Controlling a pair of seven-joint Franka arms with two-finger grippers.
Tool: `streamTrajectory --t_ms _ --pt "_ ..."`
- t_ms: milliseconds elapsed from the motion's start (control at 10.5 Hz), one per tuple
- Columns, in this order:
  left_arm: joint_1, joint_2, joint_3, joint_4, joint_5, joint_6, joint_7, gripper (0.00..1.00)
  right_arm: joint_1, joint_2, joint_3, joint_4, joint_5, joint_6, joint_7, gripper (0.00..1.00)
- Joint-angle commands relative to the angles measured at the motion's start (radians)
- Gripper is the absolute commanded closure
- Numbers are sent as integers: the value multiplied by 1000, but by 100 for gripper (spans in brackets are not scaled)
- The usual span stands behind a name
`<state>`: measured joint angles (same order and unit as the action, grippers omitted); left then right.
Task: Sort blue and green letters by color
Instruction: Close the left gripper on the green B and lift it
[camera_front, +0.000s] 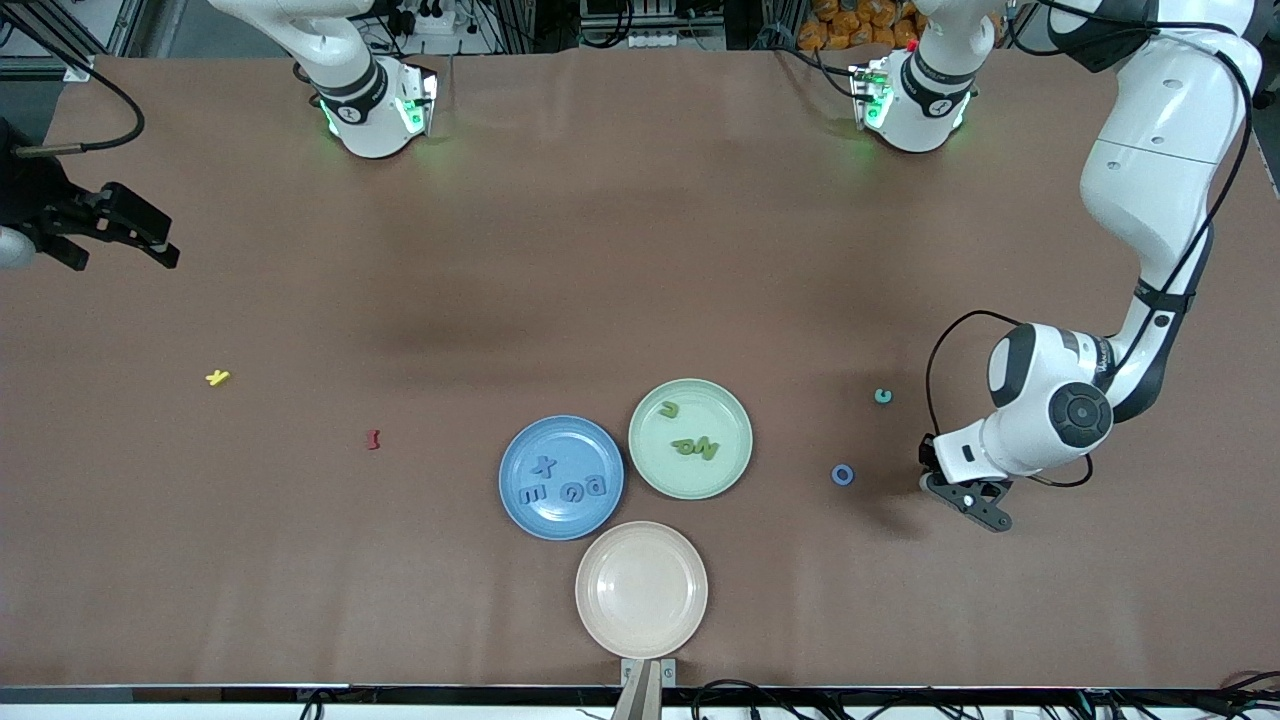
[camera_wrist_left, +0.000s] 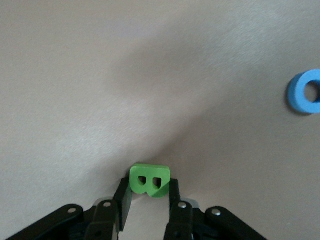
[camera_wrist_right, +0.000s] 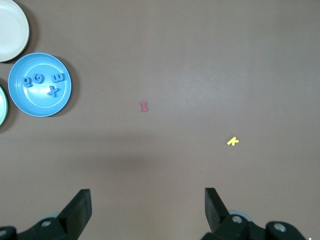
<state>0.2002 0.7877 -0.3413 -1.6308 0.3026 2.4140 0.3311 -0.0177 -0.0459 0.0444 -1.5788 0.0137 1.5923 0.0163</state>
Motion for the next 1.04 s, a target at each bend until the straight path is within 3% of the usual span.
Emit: streamTrajectory --t_ms 0,474,949 --pt "-50 -25 -2 23 9 -10 -67 100 -7 -6 8 6 -40 -6 -82 0" --pt "-142 -62 -13 71 6 -62 -177 100 11 -3 9 6 -38 -5 -98 0" --pt "-335 -41 -27 172 -48 -131 -600 100 18 -5 9 6 -34 -11 -102 0"
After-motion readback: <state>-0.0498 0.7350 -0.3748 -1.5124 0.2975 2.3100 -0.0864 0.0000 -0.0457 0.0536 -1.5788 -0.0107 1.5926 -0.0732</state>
